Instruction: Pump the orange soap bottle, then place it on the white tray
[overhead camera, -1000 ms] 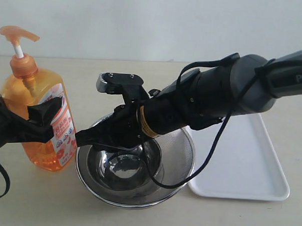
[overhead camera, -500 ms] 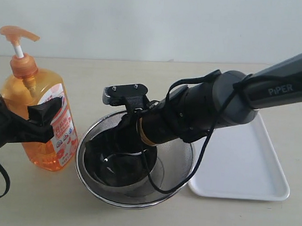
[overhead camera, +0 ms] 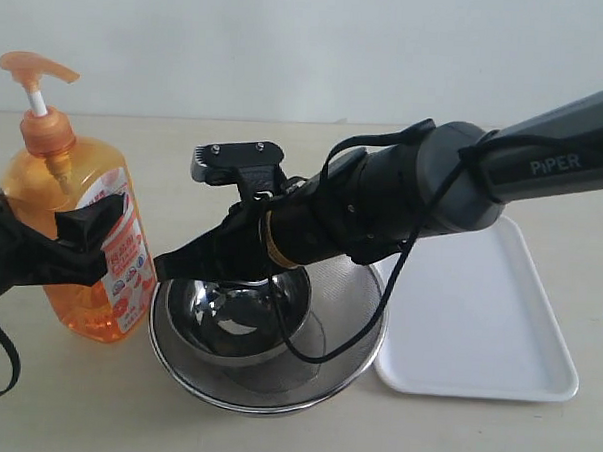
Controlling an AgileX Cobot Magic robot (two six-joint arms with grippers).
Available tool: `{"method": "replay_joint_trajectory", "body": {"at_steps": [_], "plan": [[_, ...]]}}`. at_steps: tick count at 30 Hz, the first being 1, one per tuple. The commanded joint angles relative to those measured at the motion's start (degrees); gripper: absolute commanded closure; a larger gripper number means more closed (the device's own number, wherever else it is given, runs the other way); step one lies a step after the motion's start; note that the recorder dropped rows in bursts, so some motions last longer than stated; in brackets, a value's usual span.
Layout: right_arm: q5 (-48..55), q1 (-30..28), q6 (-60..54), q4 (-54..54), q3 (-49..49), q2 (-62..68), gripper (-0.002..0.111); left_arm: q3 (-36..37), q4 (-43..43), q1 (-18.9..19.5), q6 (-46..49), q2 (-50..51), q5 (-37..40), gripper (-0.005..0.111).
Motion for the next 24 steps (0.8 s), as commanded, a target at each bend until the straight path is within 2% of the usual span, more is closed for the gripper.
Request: {"method": "replay_joint_trajectory", "body": {"at_steps": [1, 12, 18, 24], "plan": [[1.3, 0.1, -0.5, -0.1, -0.3, -0.7, 0.109, 0.2, 0.2, -0.2, 0.4, 0.0, -1.9, 0.102], [0.9, 0.1, -0.4, -0.1, -0.3, -4.2, 0.109, 0.2, 0.2, -0.2, 0.6, 0.0, -1.9, 0.102], [-1.3, 0.1, 0.1, -0.1, -0.1, -8.1, 0.109, 1.0, 0.2, -0.2, 4.3, 0.0, -3.2, 0.102], [0.4, 0.1, -0.5, -0.1, 4.0, -15.9, 0.109, 2.6, 0.5, -0.2, 6.8, -0.1, -4.9, 0.102]]}}
